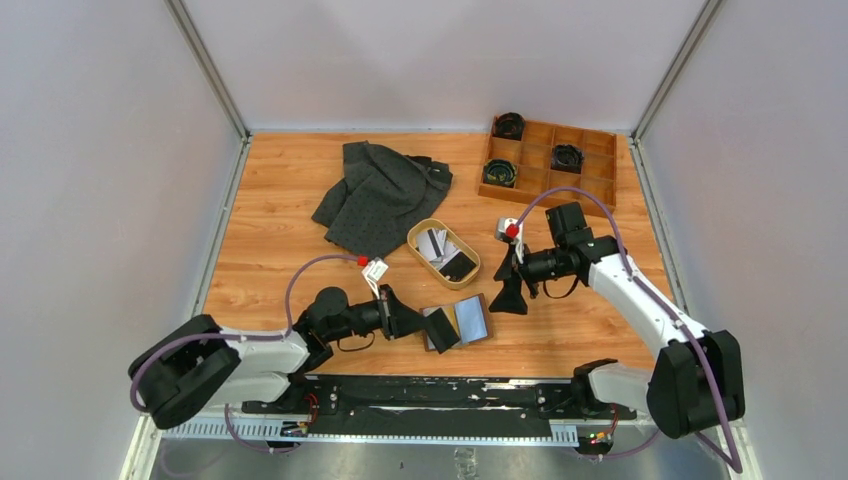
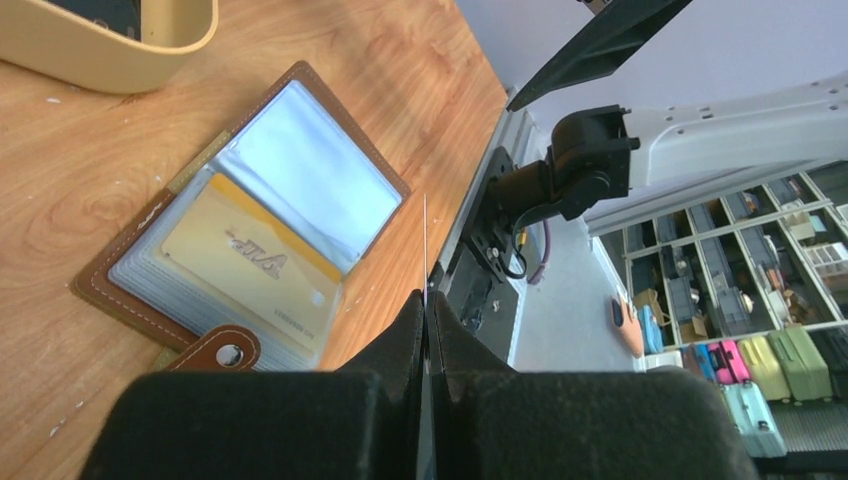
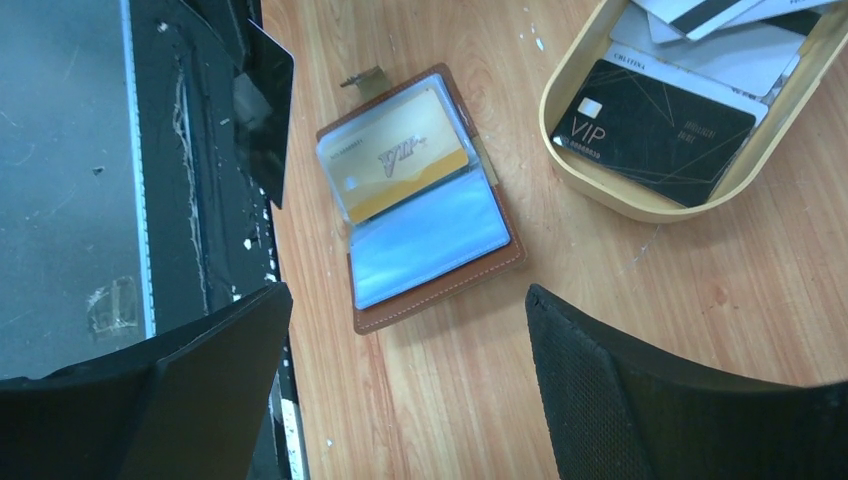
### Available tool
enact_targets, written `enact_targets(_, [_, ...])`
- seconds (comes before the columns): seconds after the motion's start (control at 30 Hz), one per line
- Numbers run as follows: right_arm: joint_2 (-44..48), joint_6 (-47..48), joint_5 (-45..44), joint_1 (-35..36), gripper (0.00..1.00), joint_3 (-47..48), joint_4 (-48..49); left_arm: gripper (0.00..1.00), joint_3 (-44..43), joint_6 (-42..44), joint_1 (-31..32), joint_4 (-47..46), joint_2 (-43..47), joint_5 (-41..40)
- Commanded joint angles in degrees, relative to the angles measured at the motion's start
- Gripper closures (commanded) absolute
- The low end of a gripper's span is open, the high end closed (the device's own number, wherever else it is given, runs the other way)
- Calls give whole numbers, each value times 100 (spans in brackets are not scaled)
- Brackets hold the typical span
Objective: Put the credit cards into the card holder
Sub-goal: Insert the credit card into the card holder.
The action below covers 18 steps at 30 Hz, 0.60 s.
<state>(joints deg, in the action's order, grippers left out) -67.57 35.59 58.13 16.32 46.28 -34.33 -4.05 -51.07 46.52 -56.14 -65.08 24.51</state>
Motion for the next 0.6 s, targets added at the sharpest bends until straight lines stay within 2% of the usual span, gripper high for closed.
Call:
enact_targets(0.0, [-149, 447, -402, 155, 10, 100, -233, 100, 186, -197, 94, -1296, -706, -141])
enact_targets(0.17, [-175, 538, -637, 188, 10, 65, -239, 100, 267, -671, 102, -3116, -2187, -3])
enact_targets(0.27, [-204, 535, -687, 198, 10, 56, -241, 100, 221, -627, 174, -3170, -2532, -103])
enact_targets(0.37, [-302, 521, -663, 214, 11, 52, -235, 100, 283, -600, 182, -3146, -2383, -286])
enact_targets(0.47, [-458, 475, -751, 301, 11, 77, -236, 100, 226, -598, 184, -2670, -2222, -435])
enact_targets(0.57, [-669, 343, -925, 378, 12, 128, -204, 100, 261, -667, 182, -2836, -2321, -548])
